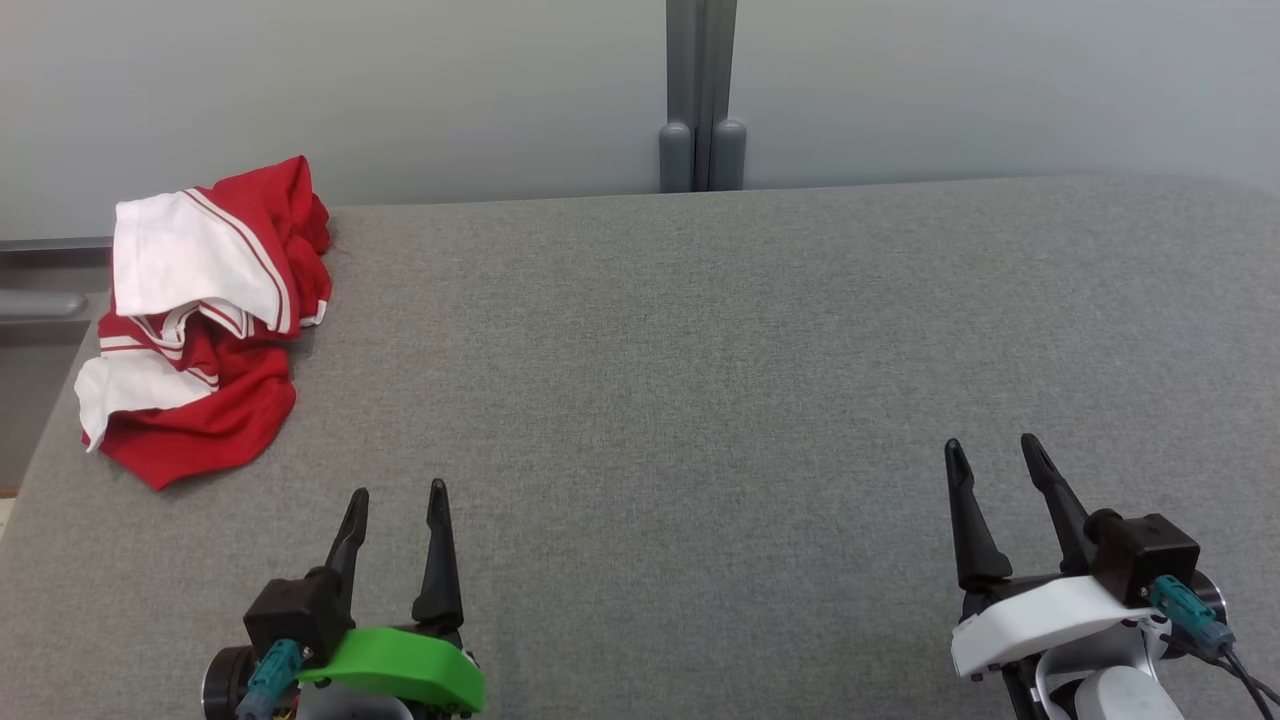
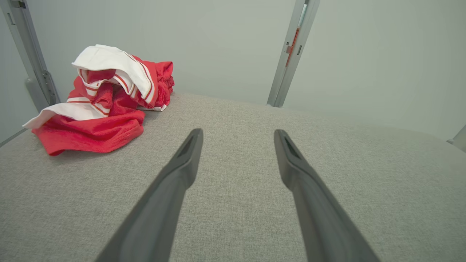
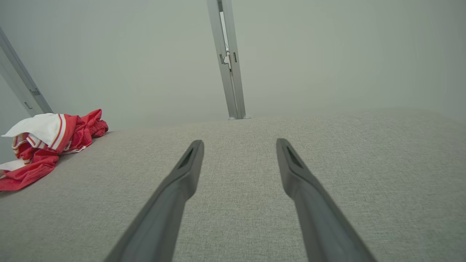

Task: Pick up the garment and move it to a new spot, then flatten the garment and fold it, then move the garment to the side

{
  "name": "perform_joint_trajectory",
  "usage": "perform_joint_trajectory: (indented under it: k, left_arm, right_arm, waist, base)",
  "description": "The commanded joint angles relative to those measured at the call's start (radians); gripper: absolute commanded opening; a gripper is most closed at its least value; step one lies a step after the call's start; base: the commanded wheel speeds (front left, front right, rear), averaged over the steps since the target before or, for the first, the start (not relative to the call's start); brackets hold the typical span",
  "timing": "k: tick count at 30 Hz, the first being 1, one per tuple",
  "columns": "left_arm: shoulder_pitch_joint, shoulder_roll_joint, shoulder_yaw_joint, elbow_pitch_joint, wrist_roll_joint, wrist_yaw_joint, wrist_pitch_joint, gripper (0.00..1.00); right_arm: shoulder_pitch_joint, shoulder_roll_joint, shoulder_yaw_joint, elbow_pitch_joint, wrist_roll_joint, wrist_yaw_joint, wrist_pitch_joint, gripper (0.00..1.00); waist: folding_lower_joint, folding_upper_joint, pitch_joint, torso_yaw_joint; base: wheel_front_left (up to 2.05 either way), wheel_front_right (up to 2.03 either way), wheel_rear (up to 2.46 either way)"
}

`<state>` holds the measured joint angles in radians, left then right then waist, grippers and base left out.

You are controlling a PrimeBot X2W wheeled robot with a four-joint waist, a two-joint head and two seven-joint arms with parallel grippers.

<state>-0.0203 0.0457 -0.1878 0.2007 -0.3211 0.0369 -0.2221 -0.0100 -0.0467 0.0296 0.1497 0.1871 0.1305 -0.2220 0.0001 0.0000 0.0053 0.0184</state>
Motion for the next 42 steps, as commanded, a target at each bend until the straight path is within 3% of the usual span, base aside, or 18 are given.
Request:
perform_joint_trajectory:
  k: [1, 20, 36, 42]
  left_arm:
    - [0.012, 0.007, 0.0, 0.001, 0.017, 0.006, -0.01, 1.0]
    - [0.02, 0.007, -0.019, 0.016, 0.126, 0.018, -0.046, 1.0]
    - [0.014, 0.007, -0.019, 0.024, 0.12, 0.018, -0.043, 1.0]
    - [0.003, 0.007, -0.022, 0.025, 0.122, 0.013, -0.043, 1.0]
  right_arm:
    - [0.005, -0.005, 0.002, -0.001, -0.024, 0.0, -0.011, 1.0]
    - [0.014, -0.005, 0.01, -0.004, -0.155, 0.0, -0.045, 1.0]
    - [0.014, -0.005, 0.008, 0.0, -0.138, 0.0, -0.044, 1.0]
    - [0.025, -0.005, -0.003, -0.005, -0.134, 0.0, -0.044, 1.0]
  waist:
    - [-0.0001, 0.0, 0.0, 0.0]
    - [-0.0001, 0.0, -0.002, 0.004]
    - [-0.0001, 0.0, -0.001, 0.005]
    - [-0.0001, 0.0, -0.002, 0.037]
  base:
    - [0.0, 0.0, 0.0]
    - [0.0, 0.0, 0.0]
    - [0.0, 0.0, 0.0]
    - [0.0, 0.0, 0.0]
